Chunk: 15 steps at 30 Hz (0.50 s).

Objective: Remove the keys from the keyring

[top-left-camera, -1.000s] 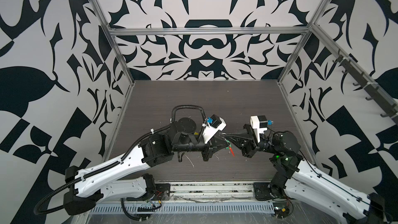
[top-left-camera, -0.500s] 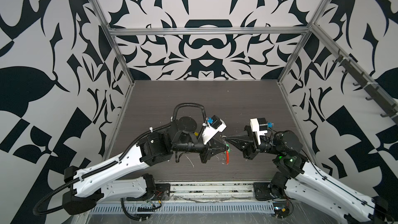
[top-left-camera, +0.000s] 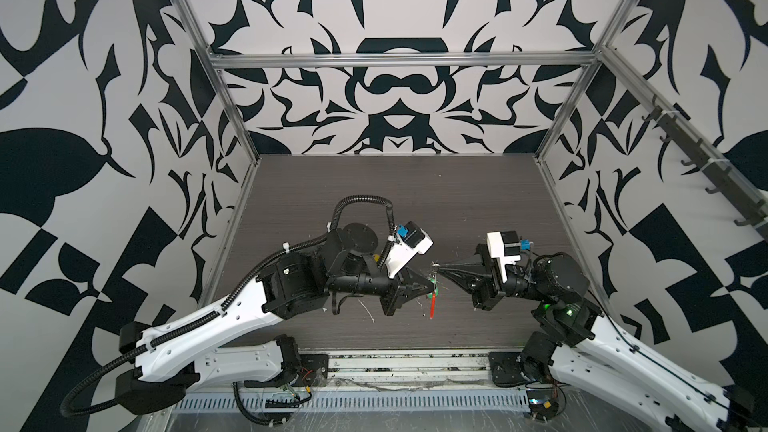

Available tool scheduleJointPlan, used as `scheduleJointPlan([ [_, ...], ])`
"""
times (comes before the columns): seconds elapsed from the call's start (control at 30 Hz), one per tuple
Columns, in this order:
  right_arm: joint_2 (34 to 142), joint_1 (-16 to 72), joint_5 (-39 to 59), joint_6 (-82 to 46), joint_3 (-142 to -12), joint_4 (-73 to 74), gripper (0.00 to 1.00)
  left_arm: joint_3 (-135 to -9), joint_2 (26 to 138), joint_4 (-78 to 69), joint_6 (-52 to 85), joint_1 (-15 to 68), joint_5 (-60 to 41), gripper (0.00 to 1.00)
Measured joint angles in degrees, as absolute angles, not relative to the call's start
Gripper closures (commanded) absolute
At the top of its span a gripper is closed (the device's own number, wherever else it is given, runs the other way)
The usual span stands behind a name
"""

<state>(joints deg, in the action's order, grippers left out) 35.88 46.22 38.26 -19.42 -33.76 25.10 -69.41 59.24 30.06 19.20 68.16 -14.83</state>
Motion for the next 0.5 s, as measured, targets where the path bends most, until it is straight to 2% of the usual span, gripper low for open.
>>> scheduleJointPlan([
  [0.5,35.16,46.24,37.04,-18.79,-33.82,22.74,1.0,-72.47,59.35,35.22,19.75,68.18,-10.68,1.0],
])
